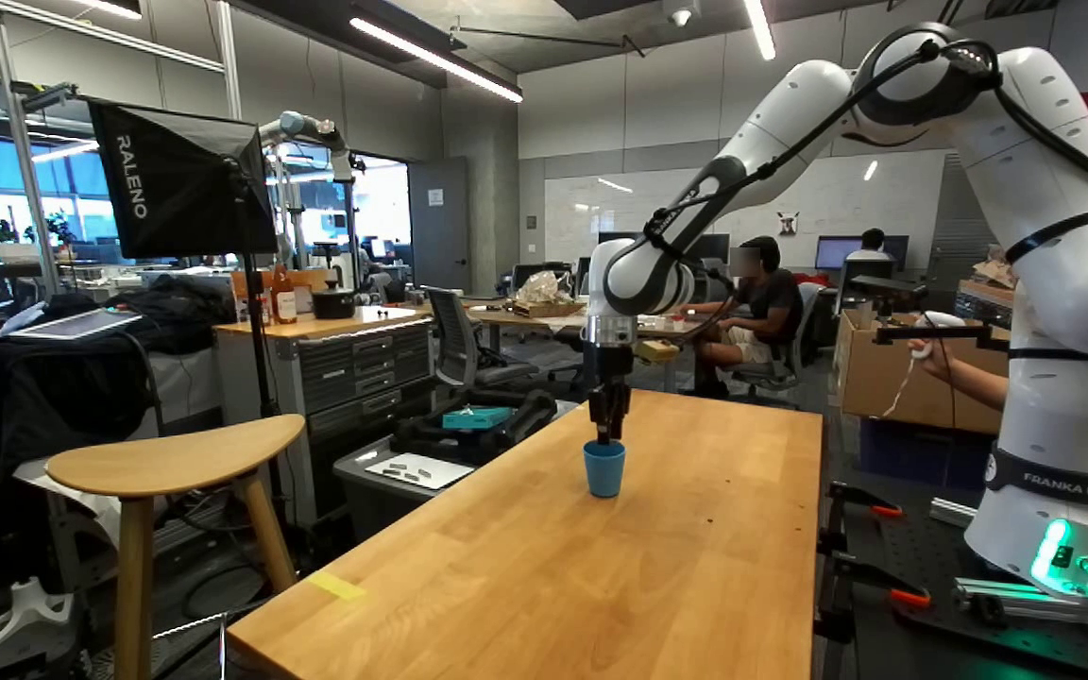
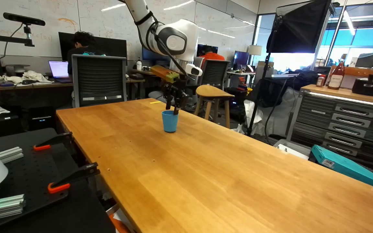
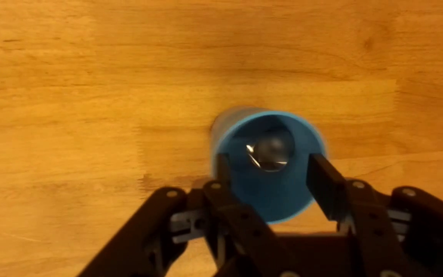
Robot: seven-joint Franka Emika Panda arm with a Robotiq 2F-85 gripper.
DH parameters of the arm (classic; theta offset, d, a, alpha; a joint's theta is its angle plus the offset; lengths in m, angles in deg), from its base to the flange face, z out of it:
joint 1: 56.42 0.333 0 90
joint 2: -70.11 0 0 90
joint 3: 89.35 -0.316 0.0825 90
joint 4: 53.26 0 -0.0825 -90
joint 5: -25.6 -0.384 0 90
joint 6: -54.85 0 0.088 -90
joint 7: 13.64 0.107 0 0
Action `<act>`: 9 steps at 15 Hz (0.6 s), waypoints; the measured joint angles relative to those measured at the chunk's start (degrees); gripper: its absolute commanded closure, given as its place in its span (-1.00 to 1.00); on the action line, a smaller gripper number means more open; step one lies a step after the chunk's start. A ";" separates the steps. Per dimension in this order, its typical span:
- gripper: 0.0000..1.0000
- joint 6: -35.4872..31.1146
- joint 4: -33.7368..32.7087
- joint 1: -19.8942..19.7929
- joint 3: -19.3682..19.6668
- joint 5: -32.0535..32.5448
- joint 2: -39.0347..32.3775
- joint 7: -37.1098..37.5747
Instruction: Put the metal thing in the cup
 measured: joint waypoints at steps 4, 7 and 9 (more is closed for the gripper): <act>-1.00 -0.06 -0.21 0.00 0.00 0.00 -0.22 0.00; -1.00 -0.06 -0.52 -0.02 0.00 0.00 -0.24 0.00; -1.00 -0.06 -0.93 -0.17 0.04 0.00 -0.24 0.00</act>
